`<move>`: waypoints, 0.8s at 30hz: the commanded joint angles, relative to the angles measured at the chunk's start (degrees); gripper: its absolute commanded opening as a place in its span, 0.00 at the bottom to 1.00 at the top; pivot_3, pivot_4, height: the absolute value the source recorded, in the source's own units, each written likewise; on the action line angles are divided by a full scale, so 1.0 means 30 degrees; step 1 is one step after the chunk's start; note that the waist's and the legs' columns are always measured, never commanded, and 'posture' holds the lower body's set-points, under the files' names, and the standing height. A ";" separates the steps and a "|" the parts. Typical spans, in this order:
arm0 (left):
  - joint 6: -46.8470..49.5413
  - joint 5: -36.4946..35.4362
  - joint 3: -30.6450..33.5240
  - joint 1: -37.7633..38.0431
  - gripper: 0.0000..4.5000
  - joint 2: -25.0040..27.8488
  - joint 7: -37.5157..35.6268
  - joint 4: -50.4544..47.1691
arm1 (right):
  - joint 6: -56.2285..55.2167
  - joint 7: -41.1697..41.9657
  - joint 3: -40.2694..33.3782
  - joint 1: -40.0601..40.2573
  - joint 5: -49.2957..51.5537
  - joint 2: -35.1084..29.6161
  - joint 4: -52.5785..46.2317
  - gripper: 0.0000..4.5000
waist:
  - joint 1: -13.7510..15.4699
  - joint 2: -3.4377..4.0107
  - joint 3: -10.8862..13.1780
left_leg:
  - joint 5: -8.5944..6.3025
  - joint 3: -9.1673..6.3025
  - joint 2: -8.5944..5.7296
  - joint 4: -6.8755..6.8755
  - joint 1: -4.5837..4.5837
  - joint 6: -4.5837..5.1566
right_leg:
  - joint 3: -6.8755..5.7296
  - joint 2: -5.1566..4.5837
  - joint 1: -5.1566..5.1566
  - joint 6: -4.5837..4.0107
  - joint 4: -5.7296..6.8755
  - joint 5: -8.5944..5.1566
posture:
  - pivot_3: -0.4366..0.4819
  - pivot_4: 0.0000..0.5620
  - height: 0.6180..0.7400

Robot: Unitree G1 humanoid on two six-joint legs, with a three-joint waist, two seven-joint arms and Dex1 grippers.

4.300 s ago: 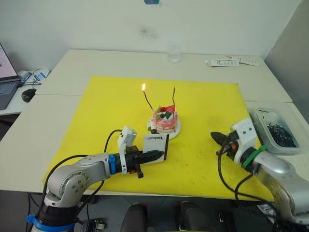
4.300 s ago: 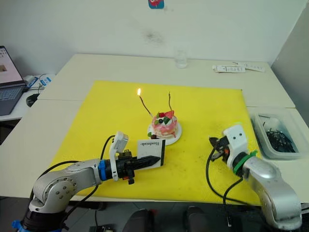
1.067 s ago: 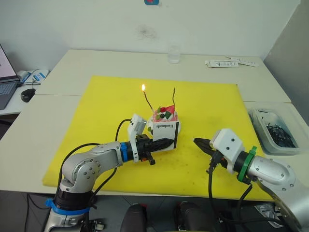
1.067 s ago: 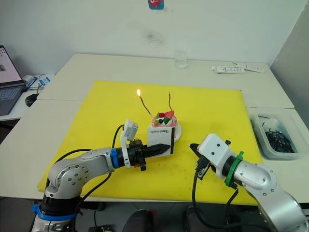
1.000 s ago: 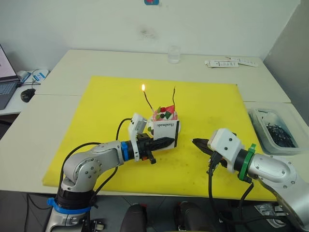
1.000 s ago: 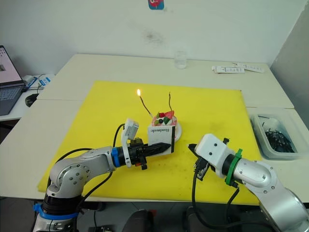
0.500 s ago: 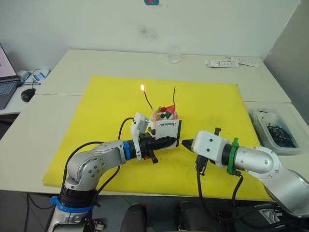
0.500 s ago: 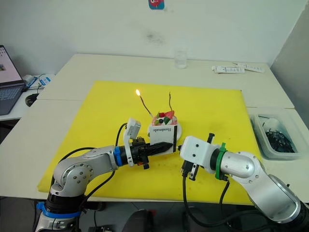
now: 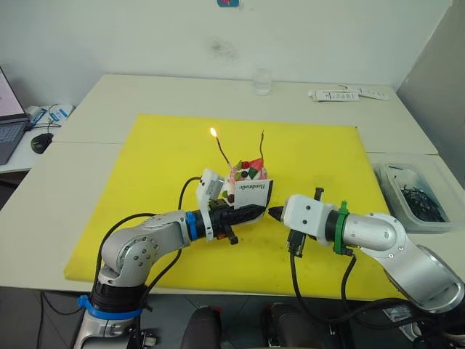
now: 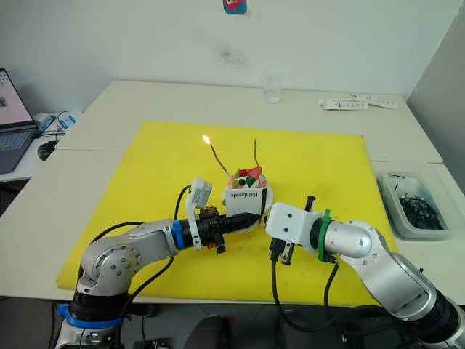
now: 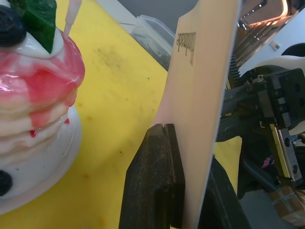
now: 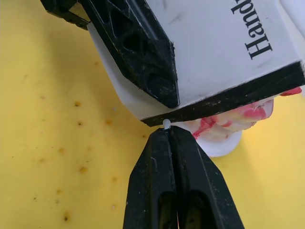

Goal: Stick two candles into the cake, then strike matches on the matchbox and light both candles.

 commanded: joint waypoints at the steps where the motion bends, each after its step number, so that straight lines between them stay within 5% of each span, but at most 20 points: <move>1: -0.0139 -0.2124 0.0943 -0.2749 0.00 -0.1189 0.0545 -0.1078 | -0.2173 0.1994 0.1319 0.0516 -0.0353 -0.0791 -0.0026 0.01 | 0.0104 -0.0036 0.0031 | 0.0000 -0.0003 0.0000 0.0005 -0.0008 0.0000 | -0.0003 0.0000 0.0000 0.0000 0.0000 0.0000 | 0.48 0.27 1.00; 5: 0.1099 -0.4524 0.4371 -0.5476 0.00 0.1990 0.0867 -0.1152 | -0.2574 0.3179 -0.0612 0.1912 0.0496 -0.2124 -0.0995 0.01 | 0.0267 -0.0060 0.0055 | 0.0001 -0.0025 0.0004 0.0017 -0.0031 0.0000 | -0.0031 0.0017 0.0000 0.0002 -0.0001 0.0000 | 0.48 0.27 1.00; 11: 0.1957 -0.5799 0.5165 -0.3834 0.00 0.5098 0.0267 -0.1999 | -0.1754 0.3251 -0.2698 0.2272 0.1444 -0.1961 -0.1306 0.01 | -0.0060 -0.0039 0.0044 | 0.0001 -0.0029 0.0033 -0.0013 0.0017 -0.0002 | -0.0017 0.0008 0.0003 0.0004 0.0007 -0.0003 | 0.48 0.27 1.00; 24: 0.1364 -0.5484 0.3554 0.0348 0.00 0.4923 -0.0252 -0.2026 | 0.0145 0.2439 -0.3981 0.0299 0.1919 -0.0576 -0.1329 0.01 | 0.0014 -0.0041 0.0047 | 0.0005 -0.0003 0.0019 0.0015 0.0013 -0.0008 | -0.0003 -0.0037 0.0012 0.0007 0.0013 0.0006 | 0.48 0.27 1.00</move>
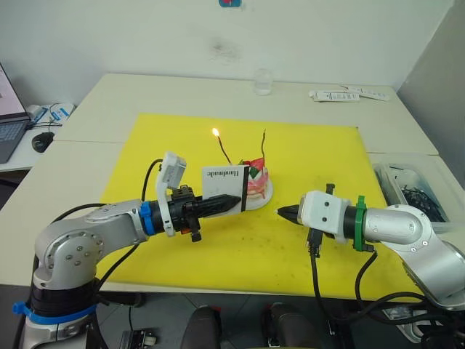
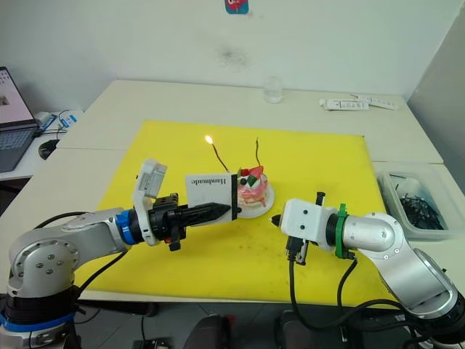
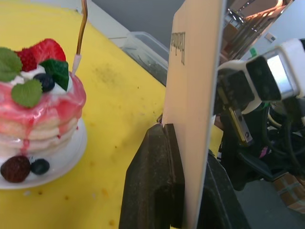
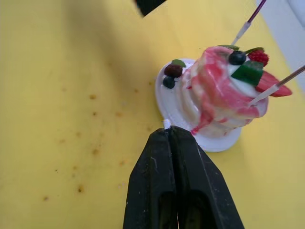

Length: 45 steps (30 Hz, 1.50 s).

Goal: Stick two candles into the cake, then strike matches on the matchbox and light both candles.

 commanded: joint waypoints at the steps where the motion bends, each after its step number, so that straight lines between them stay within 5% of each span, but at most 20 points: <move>1: -0.0558 0.0330 -0.0657 0.0350 0.00 -0.0435 -0.0131 0.0284 | 0.0454 -0.0316 -0.0722 -0.0505 0.0364 0.0273 -0.0757 0.01 | 0.0008 0.0000 0.0000 | 0.0000 0.0003 -0.0002 -0.0004 0.0000 0.0000 | 0.0004 0.0000 -0.0001 0.0000 -0.0005 -0.0001 | 0.48 0.27 1.00; 15: 0.3158 -0.4289 -0.0895 -0.1649 0.00 -0.2010 0.2592 0.5011 | -0.1612 -0.0475 -0.1273 0.0477 0.0252 0.0730 -0.1704 0.01 | 0.0026 0.0000 0.0000 | 0.0000 -0.0016 -0.0010 -0.0005 -0.0013 0.0001 | -0.0015 0.0019 -0.0010 0.0000 0.0003 -0.0003 | 0.48 0.27 1.00; 45: 0.4176 -0.5135 -0.1030 -0.2474 0.00 -0.2111 0.2195 0.5328 | -0.4456 0.0227 0.2348 -0.1033 -0.2734 0.1467 0.0461 0.01 | 0.0009 0.0001 0.0000 | 0.0001 -0.0009 -0.0007 -0.0007 -0.0008 -0.0001 | -0.0006 0.0012 -0.0011 -0.0002 0.0002 -0.0002 | 0.48 0.27 1.00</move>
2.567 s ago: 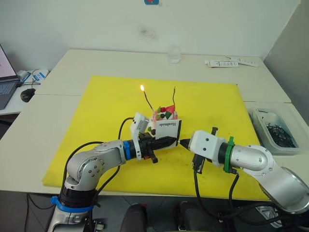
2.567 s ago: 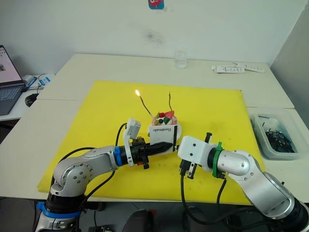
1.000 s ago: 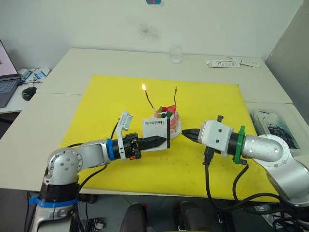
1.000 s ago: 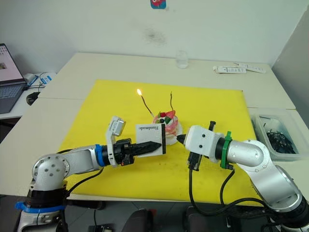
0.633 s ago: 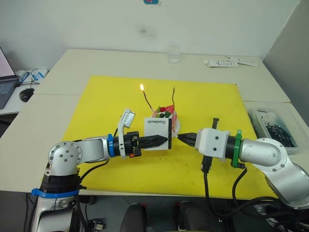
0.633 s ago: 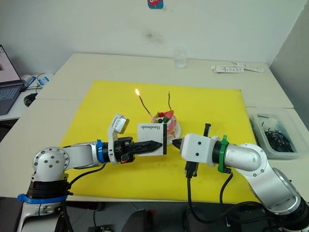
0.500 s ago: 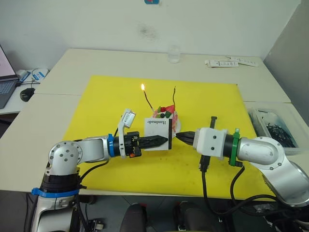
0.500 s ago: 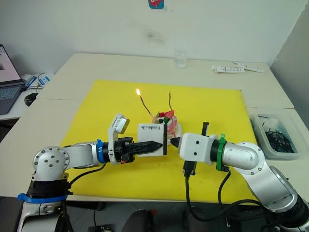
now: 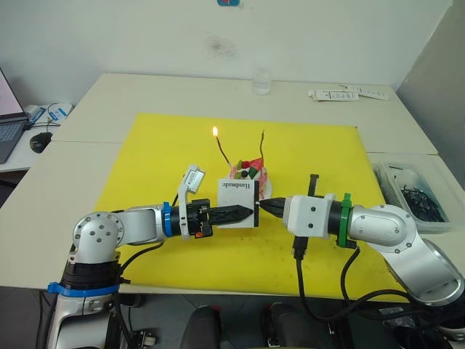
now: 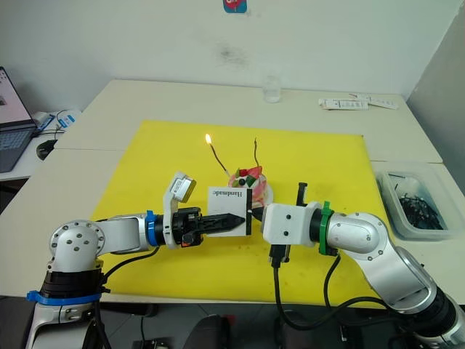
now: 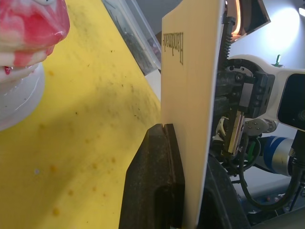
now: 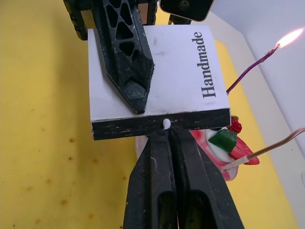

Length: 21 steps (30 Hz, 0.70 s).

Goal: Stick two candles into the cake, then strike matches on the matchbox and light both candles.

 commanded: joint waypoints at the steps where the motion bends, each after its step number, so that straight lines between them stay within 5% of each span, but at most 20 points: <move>1: -0.0312 -0.0745 0.0044 -0.0562 0.00 -0.0326 -0.0473 -0.0550 | -0.0737 0.0657 0.0693 -0.0120 -0.0273 -0.0001 0.0052 0.01 | -0.0001 0.0000 0.0000 | 0.0000 -0.0001 0.0000 0.0000 0.0001 0.0000 | -0.0002 0.0000 0.0000 0.0000 0.0000 0.0000 | 0.48 0.27 1.00; 9: -0.1841 0.1457 -0.0274 -0.1844 0.00 -0.0183 -0.1926 -0.0701 | -0.4491 0.4281 0.2176 0.1150 -0.0448 -0.2092 0.0435 0.01 | 0.0010 0.0000 0.0000 | 0.0000 0.0002 -0.0013 0.0000 -0.0001 0.0000 | -0.0002 0.0001 0.0000 0.0000 -0.0004 0.0000 | 0.48 0.27 1.00; 14: -0.3259 0.3066 0.0808 -0.3534 0.00 0.1116 -0.3197 -0.0033 | -0.5872 0.6354 0.0708 0.3259 0.1181 -0.4430 -0.0973 0.01 | 0.0300 0.0031 0.0026 | 0.0000 -0.0008 -0.0002 -0.0004 -0.0014 0.0000 | -0.0017 0.0028 -0.0003 -0.0013 -0.0013 -0.0009 | 0.48 0.27 1.00; 21: -0.2476 0.1881 0.1198 -0.1534 0.00 0.1698 -0.3094 -0.2365 | -0.4516 0.5217 -0.0557 0.2873 0.1443 -0.3359 -0.0455 0.01 | 0.0008 0.0030 0.0022 | 0.0002 -0.0001 0.0009 -0.0002 0.0020 -0.0004 | -0.0002 0.0007 0.0013 -0.0008 0.0003 -0.0006 | 0.48 0.27 1.00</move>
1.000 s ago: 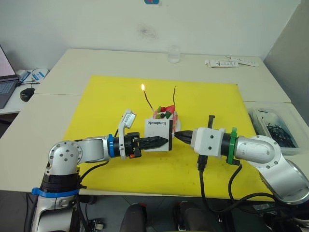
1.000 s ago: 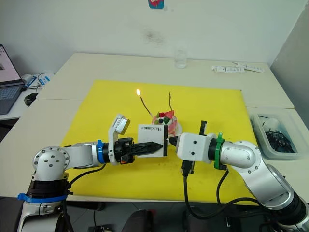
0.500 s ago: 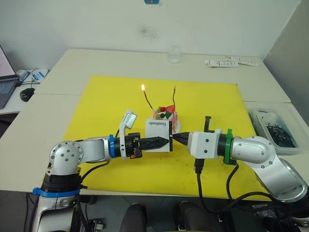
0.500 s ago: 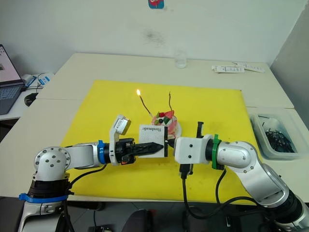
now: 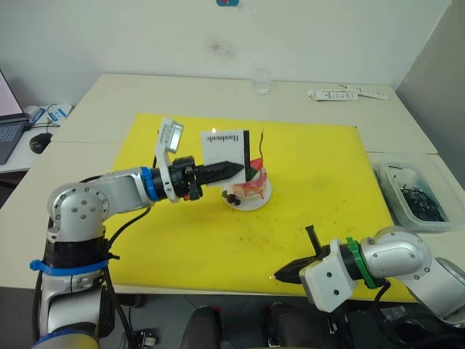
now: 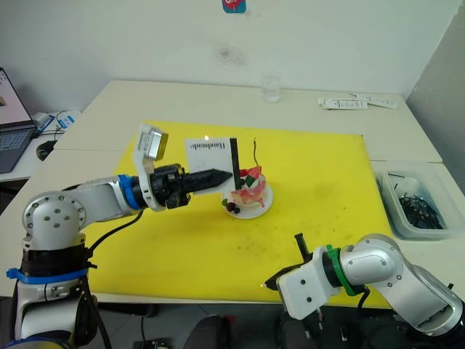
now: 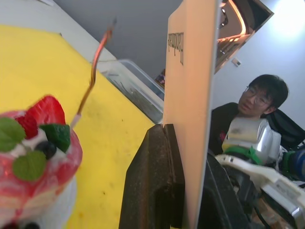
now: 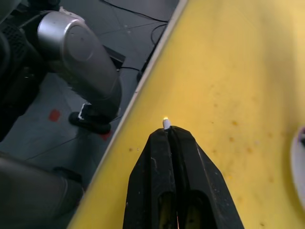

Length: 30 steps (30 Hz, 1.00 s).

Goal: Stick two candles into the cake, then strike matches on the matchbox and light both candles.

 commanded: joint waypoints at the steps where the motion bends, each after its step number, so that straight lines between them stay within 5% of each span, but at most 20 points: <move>1: 0.0250 -0.0715 0.0170 0.0968 0.00 0.0313 -0.0121 -0.1564 | 0.0484 -0.0639 -0.1210 -0.0489 0.0182 0.0349 0.0169 0.01 | 0.0010 -0.0001 0.0000 | 0.0001 -0.0002 0.0002 0.0001 -0.0002 -0.0002 | -0.0003 0.0000 -0.0002 0.0000 0.0004 0.0000 | 0.48 0.27 1.00; 11: -0.0051 0.0119 -0.0273 0.3702 0.00 0.0953 -0.1000 -0.2504 | 0.1902 -0.1795 -0.3108 -0.2244 0.0092 0.1098 0.1462 0.01 | 0.0035 0.0000 0.0001 | 0.0006 0.0001 -0.0007 0.0002 -0.0004 -0.0010 | -0.0005 -0.0014 -0.0001 -0.0002 0.0001 0.0000 | 0.48 0.27 1.00; 16: -0.0485 0.1511 -0.1063 0.5384 0.00 0.1501 -0.2065 -0.2597 | 0.2723 -0.3591 -0.3691 -0.5767 -0.1048 0.2218 0.3686 0.01 | -0.0118 0.0006 0.0004 | 0.0006 0.0030 -0.0006 0.0001 0.0006 -0.0009 | 0.0030 -0.0014 -0.0013 -0.0009 0.0008 0.0004 | 0.48 0.27 1.00; 30: -0.0674 0.1960 -0.1747 0.5127 0.00 0.0684 -0.2077 -0.2778 | 0.0839 -0.5151 -0.2152 -0.9989 -0.3731 0.4749 0.7478 0.01 | 0.0043 0.0007 0.0005 | 0.0004 0.0026 0.0003 -0.0007 -0.0032 -0.0007 | 0.0012 -0.0017 -0.0029 -0.0052 -0.0010 0.0014 | 0.48 0.27 1.00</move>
